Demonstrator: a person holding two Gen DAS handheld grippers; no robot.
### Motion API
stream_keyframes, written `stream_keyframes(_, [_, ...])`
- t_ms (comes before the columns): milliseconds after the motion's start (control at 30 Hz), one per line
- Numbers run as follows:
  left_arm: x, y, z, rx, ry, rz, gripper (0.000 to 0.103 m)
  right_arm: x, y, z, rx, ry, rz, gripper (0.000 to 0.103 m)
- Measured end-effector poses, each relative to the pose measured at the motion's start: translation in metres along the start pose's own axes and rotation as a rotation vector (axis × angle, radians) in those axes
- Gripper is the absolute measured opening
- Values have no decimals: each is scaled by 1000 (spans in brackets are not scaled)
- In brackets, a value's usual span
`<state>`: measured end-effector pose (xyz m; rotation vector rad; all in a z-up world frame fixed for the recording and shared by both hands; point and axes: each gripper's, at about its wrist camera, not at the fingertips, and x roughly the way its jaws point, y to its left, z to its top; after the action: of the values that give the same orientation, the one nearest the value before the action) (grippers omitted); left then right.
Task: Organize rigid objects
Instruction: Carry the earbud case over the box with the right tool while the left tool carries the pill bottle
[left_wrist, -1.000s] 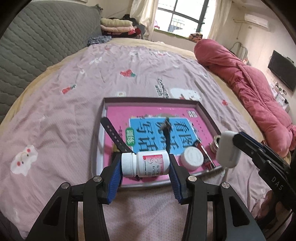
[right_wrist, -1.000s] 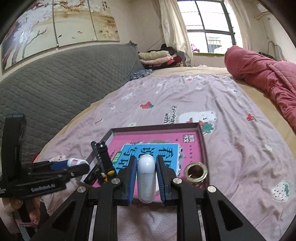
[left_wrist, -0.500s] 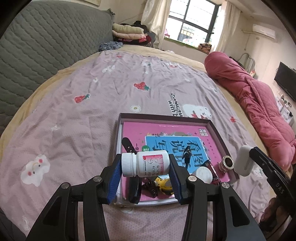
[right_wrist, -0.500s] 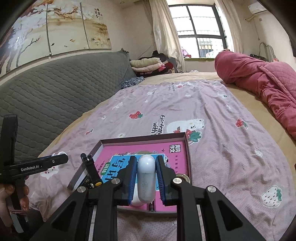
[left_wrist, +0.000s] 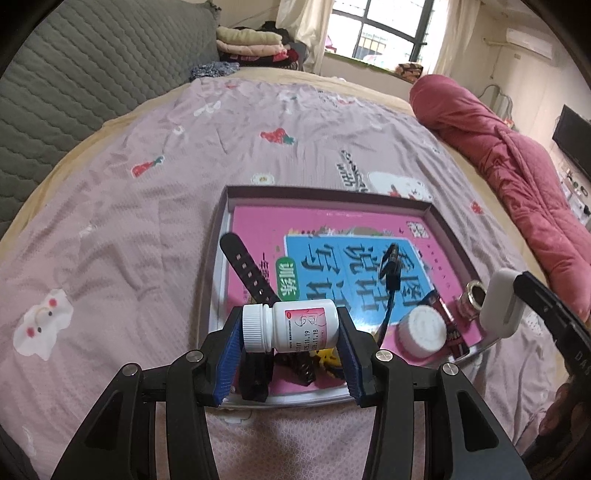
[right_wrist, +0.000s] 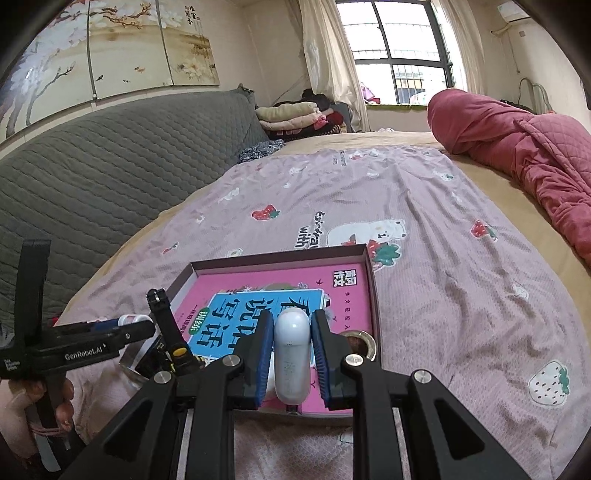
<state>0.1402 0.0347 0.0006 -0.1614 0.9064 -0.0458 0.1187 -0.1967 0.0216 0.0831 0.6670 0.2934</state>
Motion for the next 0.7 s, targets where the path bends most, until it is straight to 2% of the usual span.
stream_keyframes(700, [19,-21,-9,55,24,-11,49,16,-8,-9,8,33,-19,21])
